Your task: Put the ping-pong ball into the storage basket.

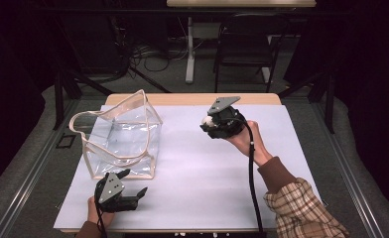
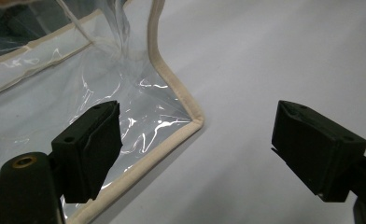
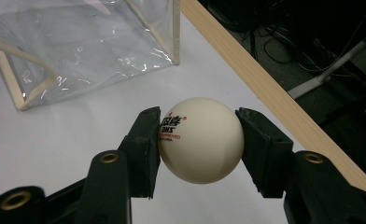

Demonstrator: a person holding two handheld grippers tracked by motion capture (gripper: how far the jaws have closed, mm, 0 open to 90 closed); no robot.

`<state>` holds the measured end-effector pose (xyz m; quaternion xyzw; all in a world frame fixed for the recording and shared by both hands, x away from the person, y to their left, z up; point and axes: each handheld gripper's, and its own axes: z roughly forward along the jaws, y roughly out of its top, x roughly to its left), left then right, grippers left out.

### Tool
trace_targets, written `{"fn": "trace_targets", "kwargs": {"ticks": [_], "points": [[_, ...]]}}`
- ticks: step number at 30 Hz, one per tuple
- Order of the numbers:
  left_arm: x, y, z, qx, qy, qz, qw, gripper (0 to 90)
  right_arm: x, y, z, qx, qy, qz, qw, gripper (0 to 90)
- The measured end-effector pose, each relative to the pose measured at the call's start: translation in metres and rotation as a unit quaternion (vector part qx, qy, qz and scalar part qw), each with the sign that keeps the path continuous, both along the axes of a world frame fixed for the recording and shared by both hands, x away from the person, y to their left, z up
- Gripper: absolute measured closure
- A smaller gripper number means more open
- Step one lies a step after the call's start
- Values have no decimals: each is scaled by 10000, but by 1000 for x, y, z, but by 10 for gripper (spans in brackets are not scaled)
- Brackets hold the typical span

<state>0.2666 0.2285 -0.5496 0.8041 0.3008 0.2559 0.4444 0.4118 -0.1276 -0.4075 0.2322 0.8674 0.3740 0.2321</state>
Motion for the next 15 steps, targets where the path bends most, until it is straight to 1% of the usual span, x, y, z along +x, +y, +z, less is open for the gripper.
{"fn": "trace_targets", "kwargs": {"ticks": [8,15], "points": [[0,0,0,14,2,-5,10000,161,-1,0,2,14,0,-9,10000,508],[0,0,0,12,0,-6,10000,161,0,0,6,33,-49,2,10000,508]]}}
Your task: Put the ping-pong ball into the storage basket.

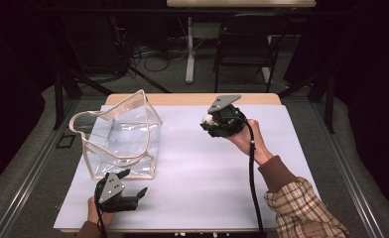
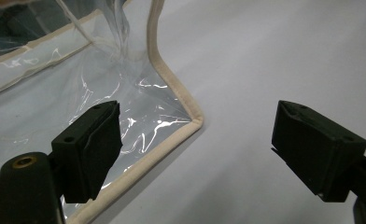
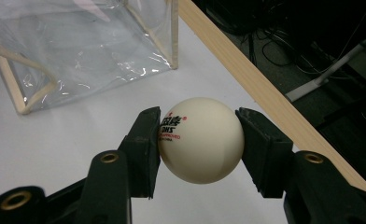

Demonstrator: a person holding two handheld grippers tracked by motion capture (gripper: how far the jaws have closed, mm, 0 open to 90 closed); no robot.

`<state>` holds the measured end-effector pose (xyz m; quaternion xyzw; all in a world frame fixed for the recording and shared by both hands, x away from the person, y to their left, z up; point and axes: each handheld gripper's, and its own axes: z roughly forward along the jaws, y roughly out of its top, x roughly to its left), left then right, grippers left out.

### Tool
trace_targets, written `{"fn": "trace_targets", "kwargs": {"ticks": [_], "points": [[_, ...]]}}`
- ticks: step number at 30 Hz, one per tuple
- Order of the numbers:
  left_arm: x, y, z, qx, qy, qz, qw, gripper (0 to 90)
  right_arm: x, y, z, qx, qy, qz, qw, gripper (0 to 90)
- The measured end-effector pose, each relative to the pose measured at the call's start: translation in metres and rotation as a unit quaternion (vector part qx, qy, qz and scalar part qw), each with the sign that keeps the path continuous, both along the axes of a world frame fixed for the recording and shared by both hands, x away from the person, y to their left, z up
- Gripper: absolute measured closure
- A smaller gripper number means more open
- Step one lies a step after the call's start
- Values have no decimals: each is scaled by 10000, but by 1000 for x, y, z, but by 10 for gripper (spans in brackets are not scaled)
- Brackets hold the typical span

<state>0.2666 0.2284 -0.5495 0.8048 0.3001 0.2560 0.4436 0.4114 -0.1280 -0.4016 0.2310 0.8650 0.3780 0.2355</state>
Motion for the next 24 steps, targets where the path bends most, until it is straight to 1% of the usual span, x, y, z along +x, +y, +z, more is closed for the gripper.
{"fn": "trace_targets", "kwargs": {"ticks": [8,18,24], "points": [[0,0,0,1,3,-4,10000,161,1,3,7,41,-35,13,10000,509],[0,0,0,-2,-2,0,10000,161,3,10,15,22,-129,72,9999,509],[0,0,0,-5,1,-3,10000,161,5,15,18,23,-148,112,9998,509]]}}
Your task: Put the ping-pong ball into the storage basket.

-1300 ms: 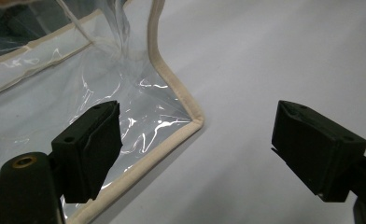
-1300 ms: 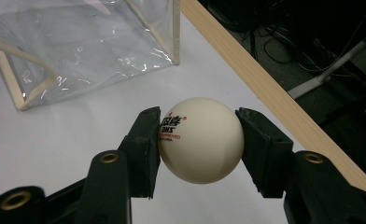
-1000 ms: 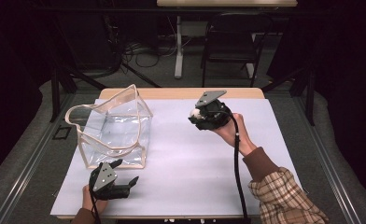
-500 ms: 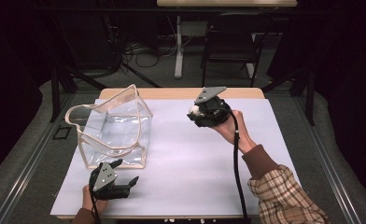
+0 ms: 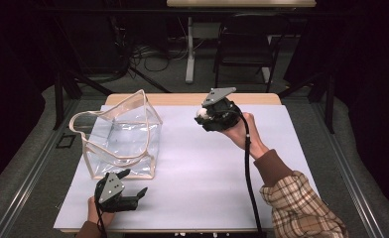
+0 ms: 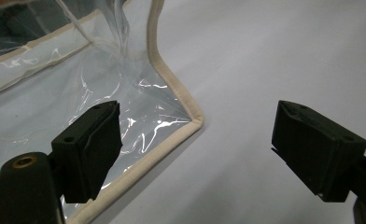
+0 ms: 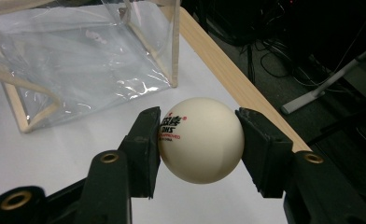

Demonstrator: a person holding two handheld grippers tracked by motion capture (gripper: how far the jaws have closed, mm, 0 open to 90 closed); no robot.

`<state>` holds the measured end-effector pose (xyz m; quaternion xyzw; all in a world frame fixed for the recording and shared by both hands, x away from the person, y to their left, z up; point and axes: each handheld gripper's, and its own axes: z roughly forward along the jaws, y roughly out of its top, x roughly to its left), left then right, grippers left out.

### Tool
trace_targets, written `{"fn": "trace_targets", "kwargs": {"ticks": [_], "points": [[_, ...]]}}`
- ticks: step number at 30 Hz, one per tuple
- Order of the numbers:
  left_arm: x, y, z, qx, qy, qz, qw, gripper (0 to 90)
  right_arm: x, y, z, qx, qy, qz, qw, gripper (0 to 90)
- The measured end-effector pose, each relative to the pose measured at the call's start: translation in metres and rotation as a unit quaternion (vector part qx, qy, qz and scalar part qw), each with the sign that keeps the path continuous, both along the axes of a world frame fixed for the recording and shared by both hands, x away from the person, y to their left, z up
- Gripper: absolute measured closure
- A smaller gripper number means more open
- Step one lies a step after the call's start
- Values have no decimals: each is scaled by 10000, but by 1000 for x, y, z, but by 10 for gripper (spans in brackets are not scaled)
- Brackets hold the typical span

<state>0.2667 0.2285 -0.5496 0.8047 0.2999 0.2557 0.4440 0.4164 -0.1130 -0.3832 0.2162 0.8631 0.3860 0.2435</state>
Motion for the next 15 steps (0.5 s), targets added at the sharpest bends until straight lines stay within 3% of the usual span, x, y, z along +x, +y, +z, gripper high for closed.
{"fn": "trace_targets", "kwargs": {"ticks": [15], "points": [[0,0,0,-8,-1,-4,10000,161,2,11,6,17,-82,91,9999,510]]}}
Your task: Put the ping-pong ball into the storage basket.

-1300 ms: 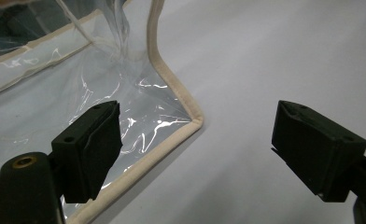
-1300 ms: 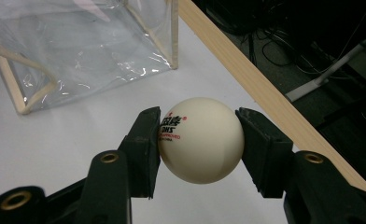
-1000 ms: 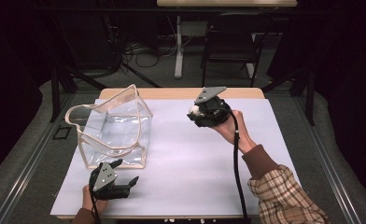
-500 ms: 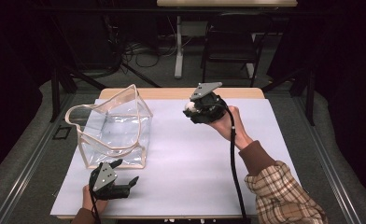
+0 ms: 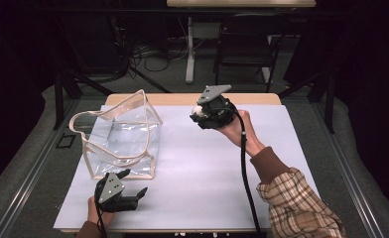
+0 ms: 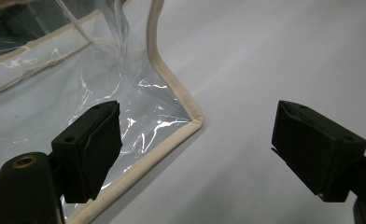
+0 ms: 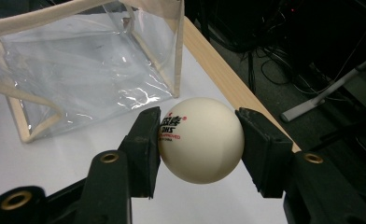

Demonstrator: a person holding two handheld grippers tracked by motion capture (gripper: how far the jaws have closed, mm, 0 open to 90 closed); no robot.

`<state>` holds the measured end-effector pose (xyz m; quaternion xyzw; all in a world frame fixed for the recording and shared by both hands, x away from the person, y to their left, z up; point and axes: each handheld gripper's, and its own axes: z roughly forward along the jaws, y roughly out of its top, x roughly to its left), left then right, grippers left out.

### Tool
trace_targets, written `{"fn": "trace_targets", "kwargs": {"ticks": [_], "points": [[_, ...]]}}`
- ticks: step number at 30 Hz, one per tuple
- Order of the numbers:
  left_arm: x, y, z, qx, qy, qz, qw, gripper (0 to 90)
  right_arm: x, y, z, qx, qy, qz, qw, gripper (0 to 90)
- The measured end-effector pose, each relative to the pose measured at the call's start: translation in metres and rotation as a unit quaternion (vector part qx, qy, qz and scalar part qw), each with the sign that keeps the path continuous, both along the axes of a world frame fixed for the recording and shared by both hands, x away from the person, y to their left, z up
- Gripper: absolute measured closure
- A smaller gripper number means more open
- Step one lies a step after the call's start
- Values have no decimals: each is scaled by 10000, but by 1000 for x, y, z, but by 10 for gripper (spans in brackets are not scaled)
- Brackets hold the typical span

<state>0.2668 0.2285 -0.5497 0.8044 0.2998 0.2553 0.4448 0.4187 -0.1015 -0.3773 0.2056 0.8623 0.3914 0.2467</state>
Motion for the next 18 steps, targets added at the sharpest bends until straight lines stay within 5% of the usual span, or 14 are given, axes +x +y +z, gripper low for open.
{"fn": "trace_targets", "kwargs": {"ticks": [18], "points": [[0,0,0,0,-6,-5,10000,161,4,13,4,-77,-40,84,9999,510]]}}
